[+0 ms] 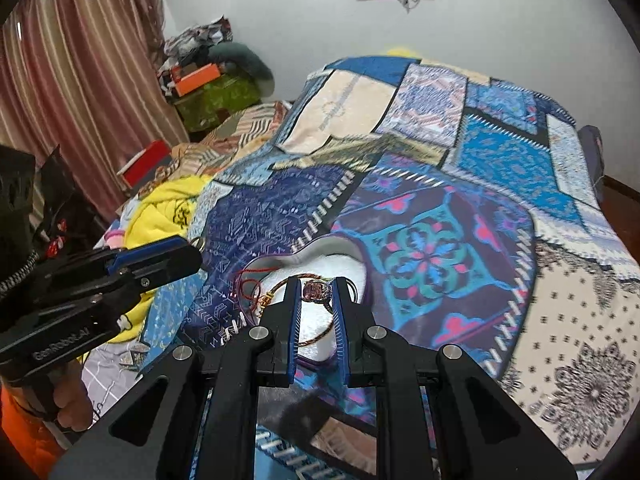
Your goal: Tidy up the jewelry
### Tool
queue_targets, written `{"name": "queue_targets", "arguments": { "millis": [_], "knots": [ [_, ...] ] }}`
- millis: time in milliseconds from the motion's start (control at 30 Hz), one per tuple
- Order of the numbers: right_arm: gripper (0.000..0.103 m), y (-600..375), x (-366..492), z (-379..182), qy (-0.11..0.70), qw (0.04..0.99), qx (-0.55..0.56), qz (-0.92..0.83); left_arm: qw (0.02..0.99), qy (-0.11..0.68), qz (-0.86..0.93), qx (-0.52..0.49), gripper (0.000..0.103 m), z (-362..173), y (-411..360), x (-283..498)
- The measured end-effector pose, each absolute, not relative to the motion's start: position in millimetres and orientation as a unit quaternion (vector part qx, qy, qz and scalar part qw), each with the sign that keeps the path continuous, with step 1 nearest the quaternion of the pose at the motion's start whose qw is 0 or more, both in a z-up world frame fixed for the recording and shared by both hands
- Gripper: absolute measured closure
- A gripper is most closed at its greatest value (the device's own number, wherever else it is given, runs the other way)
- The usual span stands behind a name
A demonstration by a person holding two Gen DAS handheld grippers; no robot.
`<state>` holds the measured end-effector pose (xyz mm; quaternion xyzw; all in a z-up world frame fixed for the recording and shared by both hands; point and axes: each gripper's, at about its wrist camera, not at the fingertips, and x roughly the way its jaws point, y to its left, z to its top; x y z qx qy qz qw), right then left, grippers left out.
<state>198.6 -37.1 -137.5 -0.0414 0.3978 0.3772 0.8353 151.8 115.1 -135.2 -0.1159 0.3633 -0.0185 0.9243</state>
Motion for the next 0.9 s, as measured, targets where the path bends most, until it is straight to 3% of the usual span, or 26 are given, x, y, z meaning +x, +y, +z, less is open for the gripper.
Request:
{"name": "queue_targets", "arguments": {
  "millis": [900],
  "knots": [
    [0.088, -10, 206, -161, 0.425, 0.808, -0.090, 0.398, 0.903, 0.404, -0.057, -0.135, 0.086, -166, 121, 196]
  ]
}}
